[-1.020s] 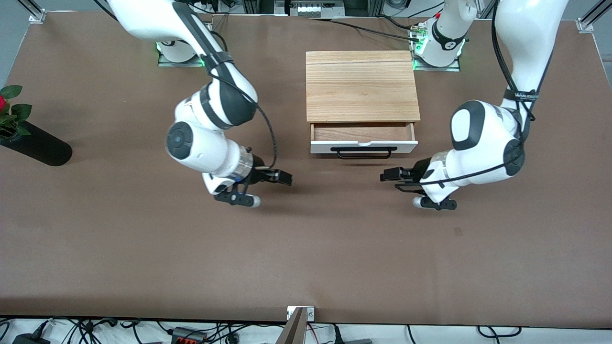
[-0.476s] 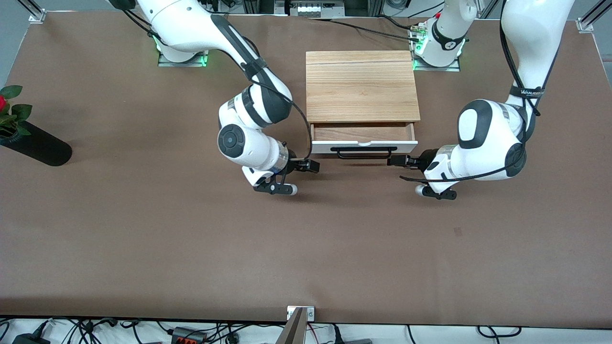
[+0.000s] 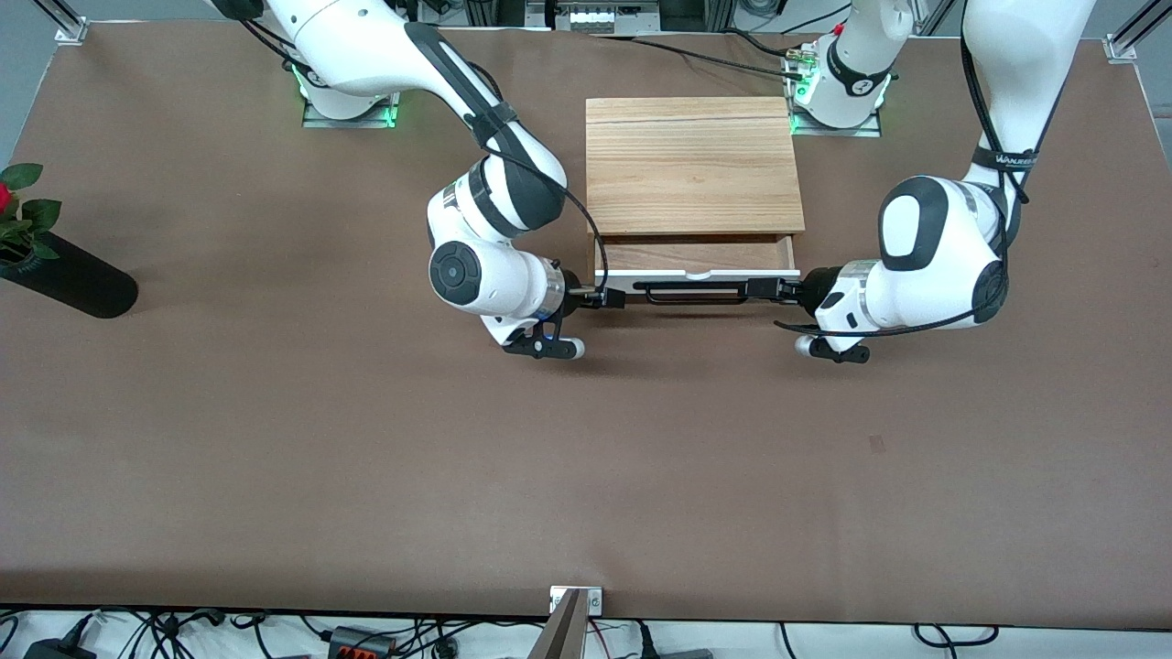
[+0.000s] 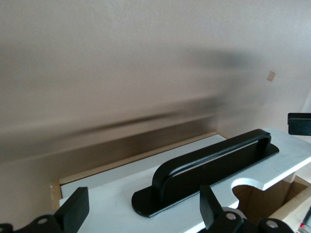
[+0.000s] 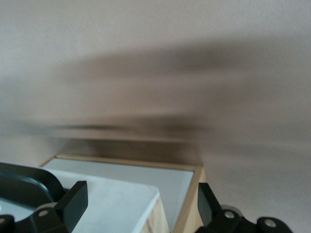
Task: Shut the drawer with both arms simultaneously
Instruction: 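Push the white drawer into the cabinet with both grippers, then hold both grippers against the closed drawer front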
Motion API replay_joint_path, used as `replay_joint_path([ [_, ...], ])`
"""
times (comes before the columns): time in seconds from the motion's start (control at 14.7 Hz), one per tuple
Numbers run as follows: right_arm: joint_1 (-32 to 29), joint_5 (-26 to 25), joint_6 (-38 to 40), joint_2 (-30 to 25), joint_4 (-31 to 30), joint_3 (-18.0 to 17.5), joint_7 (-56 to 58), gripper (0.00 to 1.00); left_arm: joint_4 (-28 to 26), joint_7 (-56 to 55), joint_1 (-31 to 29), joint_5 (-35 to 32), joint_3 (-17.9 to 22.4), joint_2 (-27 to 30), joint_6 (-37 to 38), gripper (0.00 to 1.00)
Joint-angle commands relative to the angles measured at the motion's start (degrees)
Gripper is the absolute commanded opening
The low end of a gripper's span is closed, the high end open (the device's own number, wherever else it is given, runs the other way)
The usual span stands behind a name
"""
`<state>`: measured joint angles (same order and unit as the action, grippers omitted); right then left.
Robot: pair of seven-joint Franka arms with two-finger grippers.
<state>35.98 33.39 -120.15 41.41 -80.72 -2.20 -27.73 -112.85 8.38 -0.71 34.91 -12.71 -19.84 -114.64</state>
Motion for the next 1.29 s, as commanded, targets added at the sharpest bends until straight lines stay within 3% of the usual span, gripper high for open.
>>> replay_joint_path([
  [0.0,-1.7,1.8,6.1,-0.3,0.5,-1.1,1.3,1.0,-2.8,2.4,-1.1,2.3,-0.5,2.1,-0.1,1.0],
  [0.88,-1.8,4.6,14.0,-0.5,0.5,-3.0,2.1,1.0,-10.6,2.5,-1.1,5.5,-0.7,6.0,1.8,1.0],
  [1.22,-2.1,4.9,22.2,-0.4,0.5,-2.9,6.7,1.0,-12.4,2.6,-1.2,5.6,-0.6,7.2,5.7,1.0],
])
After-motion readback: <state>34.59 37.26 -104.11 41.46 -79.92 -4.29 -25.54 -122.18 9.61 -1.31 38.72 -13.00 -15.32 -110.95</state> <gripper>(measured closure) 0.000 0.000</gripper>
